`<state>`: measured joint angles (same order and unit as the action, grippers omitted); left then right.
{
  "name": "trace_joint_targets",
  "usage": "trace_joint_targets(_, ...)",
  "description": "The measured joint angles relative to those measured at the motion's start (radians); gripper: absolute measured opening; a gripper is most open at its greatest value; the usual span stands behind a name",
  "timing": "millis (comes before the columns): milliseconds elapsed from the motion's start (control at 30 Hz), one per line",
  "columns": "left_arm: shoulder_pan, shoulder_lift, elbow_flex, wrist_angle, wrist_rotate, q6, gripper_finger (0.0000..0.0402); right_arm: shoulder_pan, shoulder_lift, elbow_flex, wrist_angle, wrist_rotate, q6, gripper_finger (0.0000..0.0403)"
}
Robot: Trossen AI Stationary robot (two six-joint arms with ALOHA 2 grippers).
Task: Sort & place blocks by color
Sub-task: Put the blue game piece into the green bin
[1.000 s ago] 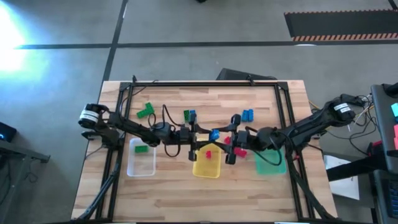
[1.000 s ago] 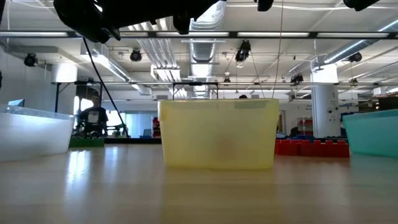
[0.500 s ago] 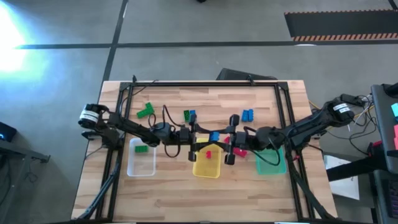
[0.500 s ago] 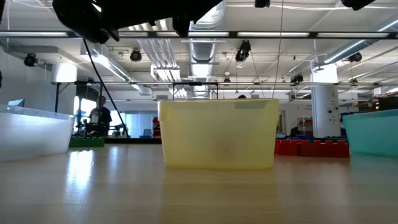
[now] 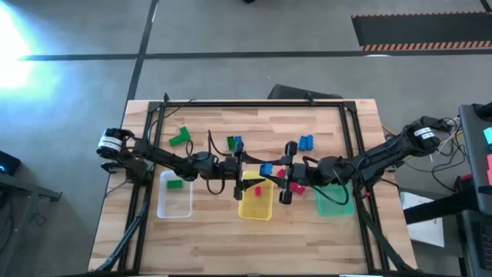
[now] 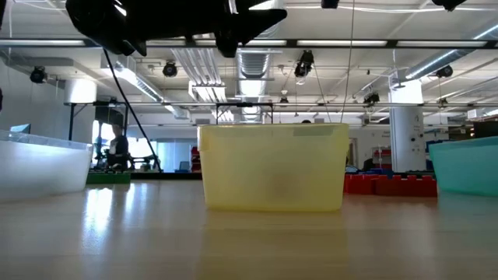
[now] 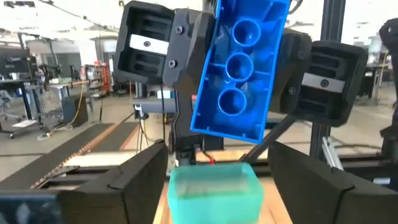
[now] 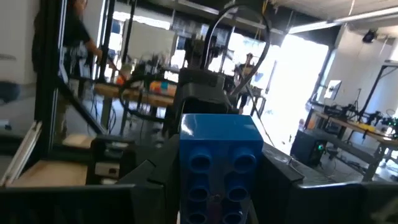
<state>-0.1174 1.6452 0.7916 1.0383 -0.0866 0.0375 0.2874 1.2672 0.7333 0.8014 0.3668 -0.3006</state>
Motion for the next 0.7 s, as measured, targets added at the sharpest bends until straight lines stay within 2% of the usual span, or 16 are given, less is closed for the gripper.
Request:
trace_joint_targets(100,0.012,-0.042,-0.008,-0.11,0.001,0.012,0.0277,0.0,-0.034,0.016,-0.128,0.007,0.036,0.0127)
trace_joint_targets(200,0.027,-0.113,-0.011,-0.318,-0.007,0.029,0.0281,0.0,-0.08,0.042,-0.326,0.057,0.114,0.0127)
trace_joint_targets(333,0.042,-0.203,-0.012,-0.591,-0.065,0.03,0.0281,-0.007,-0.144,0.123,-0.769,0.081,0.304,0.0127)
trace_joint_targets(433,0.049,-0.265,-0.012,-0.71,-0.128,0.065,0.0281,-0.011,-0.163,0.214,-1.156,0.064,0.48,0.0127)
trace_joint_targets(567,0.051,-0.326,-0.012,-0.751,-0.226,0.113,0.0281,-0.011,-0.133,0.338,-1.6,-0.064,0.728,0.0127)
trace_joint_targets(700,0.051,-0.37,-0.012,-0.749,-0.291,0.136,0.0281,-0.011,-0.092,0.406,-1.914,-0.307,0.866,0.0127)
